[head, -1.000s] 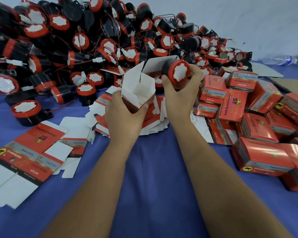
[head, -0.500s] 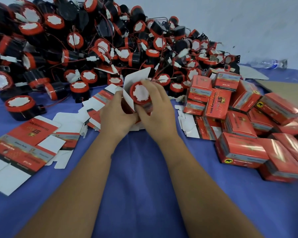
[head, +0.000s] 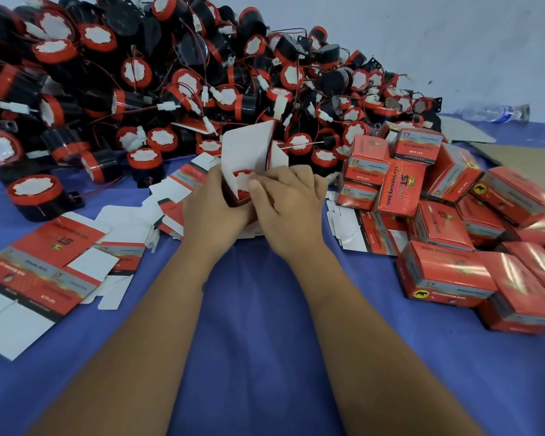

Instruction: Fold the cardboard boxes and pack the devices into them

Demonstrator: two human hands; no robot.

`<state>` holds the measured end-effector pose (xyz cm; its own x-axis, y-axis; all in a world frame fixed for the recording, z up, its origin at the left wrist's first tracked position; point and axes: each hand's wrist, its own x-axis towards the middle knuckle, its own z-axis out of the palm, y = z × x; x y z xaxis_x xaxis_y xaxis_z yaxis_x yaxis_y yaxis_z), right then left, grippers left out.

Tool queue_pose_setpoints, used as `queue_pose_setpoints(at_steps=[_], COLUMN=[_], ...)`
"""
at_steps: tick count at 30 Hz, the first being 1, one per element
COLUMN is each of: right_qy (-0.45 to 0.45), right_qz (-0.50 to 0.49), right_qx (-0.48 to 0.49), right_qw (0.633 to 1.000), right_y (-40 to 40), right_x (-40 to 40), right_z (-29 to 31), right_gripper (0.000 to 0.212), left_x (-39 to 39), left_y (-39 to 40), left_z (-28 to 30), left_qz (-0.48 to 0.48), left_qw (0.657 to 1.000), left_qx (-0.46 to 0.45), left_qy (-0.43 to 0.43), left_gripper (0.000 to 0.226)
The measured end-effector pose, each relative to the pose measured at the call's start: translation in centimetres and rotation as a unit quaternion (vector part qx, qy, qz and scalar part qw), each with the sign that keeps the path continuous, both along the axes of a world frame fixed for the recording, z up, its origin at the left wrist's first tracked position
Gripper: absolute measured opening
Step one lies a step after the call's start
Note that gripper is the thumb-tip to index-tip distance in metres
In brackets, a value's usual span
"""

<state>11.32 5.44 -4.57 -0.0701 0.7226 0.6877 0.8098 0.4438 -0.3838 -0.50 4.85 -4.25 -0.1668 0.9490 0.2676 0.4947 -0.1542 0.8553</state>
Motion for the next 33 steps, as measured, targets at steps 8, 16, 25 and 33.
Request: queue_pose_setpoints(at_steps=[8,16,25,33], right_qy=[0.395,0.451,0.402,0.036], right_qz=[0.069,0.136,0.230,0.048], right_qx=[-0.010,-0.180,-0.152,-0.018], right_qw=[0.916,0.863,0.873,0.998], right_y=[-0.2,0.5,-1.1,-0.2], right_x=[0.4,1.7,1.2,1.2], right_z=[1.6,2.8,5.0,2.6], right_gripper=[0.042,0.051,0.033,0.026], left_x=[-0.2,-0.1,-0.1,-0.1], left_y=[-0.3,0.1,0.3,0.3], left_z=[0.1,-0.1,-0.1,-0.3], left_qz=[-0.032,-0.016,-0.013,-0.029], left_qw=[0.988,0.995,0.997,0.997], left_qx=[0.007,-0.041,-0.035,-0.005], left_qy=[-0.153,-0.084,-0.069,-0.075], left_gripper=[0.055,0.050,0.039,0.050])
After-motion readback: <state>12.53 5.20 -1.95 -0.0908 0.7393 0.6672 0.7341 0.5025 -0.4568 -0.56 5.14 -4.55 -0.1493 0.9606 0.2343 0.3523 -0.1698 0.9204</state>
